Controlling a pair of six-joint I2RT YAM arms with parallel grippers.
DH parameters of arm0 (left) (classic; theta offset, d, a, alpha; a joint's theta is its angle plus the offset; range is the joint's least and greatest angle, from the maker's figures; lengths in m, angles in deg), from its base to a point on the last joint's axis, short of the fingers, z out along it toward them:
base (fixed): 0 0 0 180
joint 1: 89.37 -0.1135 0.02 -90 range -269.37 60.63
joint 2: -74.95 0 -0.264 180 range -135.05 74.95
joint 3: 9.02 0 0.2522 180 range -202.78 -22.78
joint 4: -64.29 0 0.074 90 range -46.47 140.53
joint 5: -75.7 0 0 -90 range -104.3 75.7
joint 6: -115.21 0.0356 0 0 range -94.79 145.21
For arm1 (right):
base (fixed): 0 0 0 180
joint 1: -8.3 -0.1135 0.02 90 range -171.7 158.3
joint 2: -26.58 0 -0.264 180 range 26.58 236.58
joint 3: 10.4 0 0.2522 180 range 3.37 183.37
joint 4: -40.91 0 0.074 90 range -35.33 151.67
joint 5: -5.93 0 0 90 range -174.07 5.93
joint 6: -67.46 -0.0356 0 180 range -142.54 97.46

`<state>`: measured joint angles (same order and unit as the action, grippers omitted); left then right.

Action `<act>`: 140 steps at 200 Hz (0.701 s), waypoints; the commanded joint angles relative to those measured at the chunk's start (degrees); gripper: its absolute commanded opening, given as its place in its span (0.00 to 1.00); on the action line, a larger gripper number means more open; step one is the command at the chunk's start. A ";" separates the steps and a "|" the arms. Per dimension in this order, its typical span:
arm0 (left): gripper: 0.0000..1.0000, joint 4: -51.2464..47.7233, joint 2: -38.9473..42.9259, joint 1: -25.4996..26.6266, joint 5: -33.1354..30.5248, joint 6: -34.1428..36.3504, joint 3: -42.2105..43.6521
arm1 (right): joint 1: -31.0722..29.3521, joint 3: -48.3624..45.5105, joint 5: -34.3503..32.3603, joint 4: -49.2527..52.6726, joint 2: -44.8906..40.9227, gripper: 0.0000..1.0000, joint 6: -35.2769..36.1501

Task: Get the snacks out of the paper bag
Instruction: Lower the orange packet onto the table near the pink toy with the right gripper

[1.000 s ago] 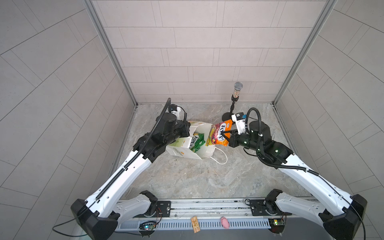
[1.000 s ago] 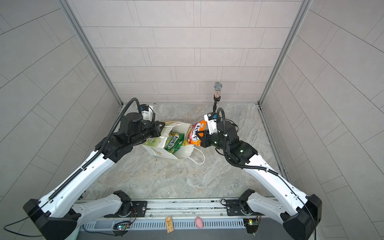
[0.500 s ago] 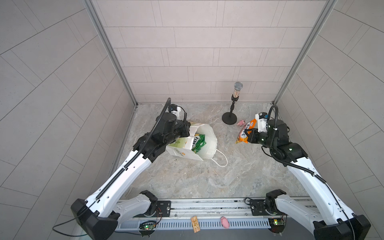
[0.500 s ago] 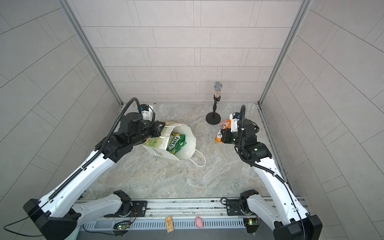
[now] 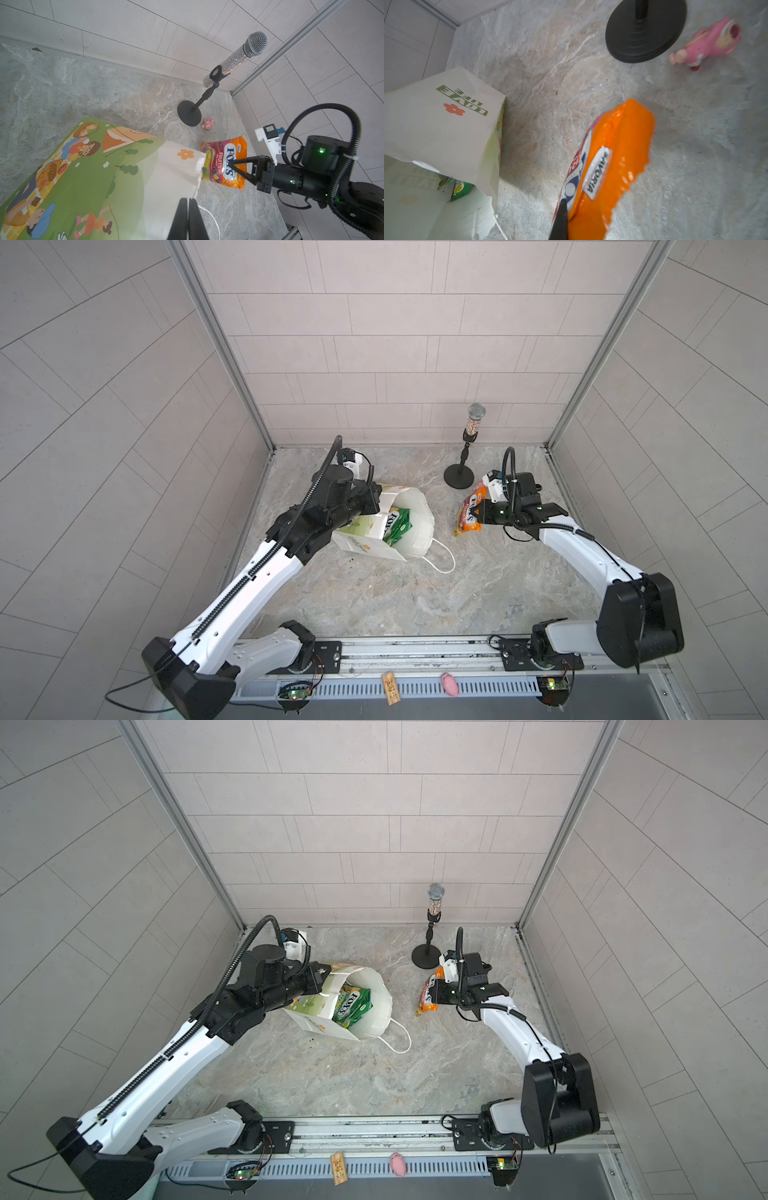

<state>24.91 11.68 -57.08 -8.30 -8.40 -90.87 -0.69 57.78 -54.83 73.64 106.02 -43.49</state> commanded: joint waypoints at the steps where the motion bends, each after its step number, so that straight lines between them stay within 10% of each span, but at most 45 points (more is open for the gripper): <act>1: 0.00 0.23 0.92 0.25 -0.02 0.28 0.34 | 0.61 3.84 5.67 -5.06 2.73 0.00 1.44; 140: 0.00 -0.29 1.04 0.27 0.24 1.26 0.07 | 7.15 8.42 2.57 3.71 14.93 0.00 13.14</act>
<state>24.88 11.68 -57.08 -8.06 -8.18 -90.87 5.01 64.97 -49.85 72.76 119.81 -35.40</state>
